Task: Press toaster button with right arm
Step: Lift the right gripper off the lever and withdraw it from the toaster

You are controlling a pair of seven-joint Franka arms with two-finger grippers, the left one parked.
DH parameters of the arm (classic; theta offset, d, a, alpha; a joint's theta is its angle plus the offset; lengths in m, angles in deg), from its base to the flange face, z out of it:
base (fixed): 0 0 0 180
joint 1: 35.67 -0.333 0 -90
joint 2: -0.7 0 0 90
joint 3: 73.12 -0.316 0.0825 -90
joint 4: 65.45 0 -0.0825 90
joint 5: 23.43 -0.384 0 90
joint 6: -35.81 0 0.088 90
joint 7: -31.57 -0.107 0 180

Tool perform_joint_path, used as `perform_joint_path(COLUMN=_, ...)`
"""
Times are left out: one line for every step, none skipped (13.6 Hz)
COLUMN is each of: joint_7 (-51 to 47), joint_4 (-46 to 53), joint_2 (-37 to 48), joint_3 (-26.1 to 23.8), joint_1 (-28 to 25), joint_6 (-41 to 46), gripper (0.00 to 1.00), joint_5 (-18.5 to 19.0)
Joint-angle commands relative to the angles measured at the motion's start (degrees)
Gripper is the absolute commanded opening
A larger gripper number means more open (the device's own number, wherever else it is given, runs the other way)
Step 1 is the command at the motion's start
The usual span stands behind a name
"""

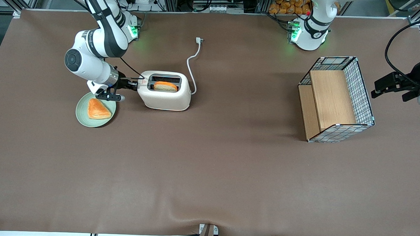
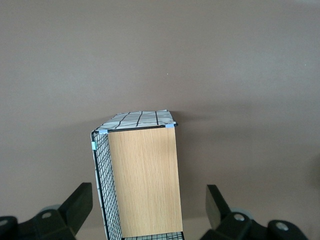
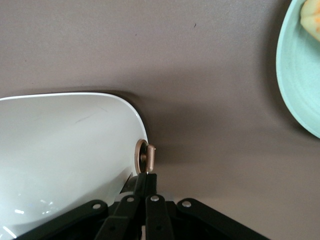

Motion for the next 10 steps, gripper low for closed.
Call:
perform_joint_path(joint_7=3.7, joint_4=0.5, joint_2=-0.8, joint_3=-0.2, joint_1=1.3, joint_6=0.7, gripper=0.00, joint_5=-1.3)
perform_joint_path(joint_7=4.9, joint_4=0.6, joint_2=-0.7, joint_3=-0.2, joint_1=1.6, joint_6=0.8, gripper=0.00, joint_5=-1.3)
perform_joint_path(joint_7=6.0, joint_4=0.7, joint_2=-0.3, joint_3=-0.2, joint_1=2.4, joint_6=1.4, gripper=0.00, joint_5=-1.3)
perform_joint_path(joint_7=6.9, joint_4=1.2, joint_2=-0.1, joint_3=-0.1, joint_1=3.7, joint_6=2.6, gripper=0.00, joint_5=-1.3)
perform_joint_path(joint_7=7.7, joint_4=1.9, joint_2=-0.1, joint_3=-0.1, joint_1=4.6, joint_6=3.9, gripper=0.00, joint_5=-1.3)
perform_joint_path(joint_7=8.2, joint_4=2.2, joint_2=0.0, joint_3=-0.1, joint_1=4.9, joint_6=4.7, gripper=0.00, joint_5=-1.2)
perform_joint_path(joint_7=8.3, joint_4=2.5, joint_2=0.0, joint_3=0.0, joint_1=5.0, joint_6=5.0, gripper=0.00, joint_5=-1.1)
perform_joint_path(joint_7=8.3, joint_4=2.9, joint_2=0.2, joint_3=0.0, joint_1=5.0, joint_6=5.6, gripper=0.00, joint_5=-0.7)
perform_joint_path(joint_7=8.1, joint_4=4.1, joint_2=0.1, joint_3=0.0, joint_1=5.3, joint_6=7.1, gripper=0.29, joint_5=-0.7)
perform_joint_path(joint_7=7.7, joint_4=5.6, joint_2=0.2, joint_3=0.2, joint_1=6.0, joint_6=9.7, gripper=0.99, joint_5=-0.6)
